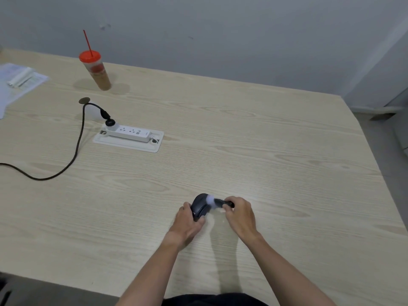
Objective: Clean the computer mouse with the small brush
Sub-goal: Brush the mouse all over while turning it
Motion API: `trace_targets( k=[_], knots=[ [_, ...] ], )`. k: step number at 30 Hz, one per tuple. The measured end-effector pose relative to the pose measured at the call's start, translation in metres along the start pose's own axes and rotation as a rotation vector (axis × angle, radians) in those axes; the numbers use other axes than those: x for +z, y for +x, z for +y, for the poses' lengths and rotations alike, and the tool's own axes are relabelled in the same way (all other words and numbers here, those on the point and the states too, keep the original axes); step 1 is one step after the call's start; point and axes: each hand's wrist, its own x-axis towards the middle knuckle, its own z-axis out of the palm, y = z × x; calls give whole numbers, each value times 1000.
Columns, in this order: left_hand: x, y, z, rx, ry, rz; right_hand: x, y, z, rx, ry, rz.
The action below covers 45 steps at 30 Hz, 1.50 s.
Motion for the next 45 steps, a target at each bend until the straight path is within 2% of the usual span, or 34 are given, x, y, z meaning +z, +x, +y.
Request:
trace_targets(
  k=[2, 5, 7, 9, 11, 12, 16, 18, 21, 26, 32, 36, 40, 42, 45],
  knots=[
    [-1, -1, 0, -5, -7, -10, -1, 2, 1, 31, 53, 105],
    [-1, -1, -1, 7, -12, -11, -2, 2, -4, -109, 89, -26],
    [-2, 0, -1, 10, -14, -13, -1, 0, -3, -139, 17, -96],
    [-3, 0, -1, 0, -19, -18, 0, 2, 2, -62, -81, -9],
    [-3, -1, 0, -13, -41, -15, -3, 4, 4, -2, -40, 86],
    [-2, -1, 0, -21, -54, -11, -5, 4, 3, -32, 10, 84],
    [0, -4, 3, -11, -80, 33, -8, -2, -5, -216, 50, -120],
    [0, -6, 4, 5, -87, 60, -6, -2, -1, -161, -5, -69],
    [-1, -10, 5, 11, -112, 76, -6, -1, 4, -50, 59, 60],
    [0, -17, 4, 51, -215, 117, -1, -9, -3, -206, 107, -105],
    [-2, -23, 4, 54, -363, 132, 4, -10, -3, -92, 50, 47],
    [-3, -22, 3, 77, -402, 179, 4, -9, -16, -262, 124, -103],
    [-4, -21, 3, 116, -426, 198, 7, -2, -26, -247, 169, -166],
    [-4, -20, 1, 126, -419, 193, 7, 3, -28, -186, 159, -127],
    [-2, -18, -4, 140, -401, 184, 2, 8, -30, -105, 155, 47]
  ],
)
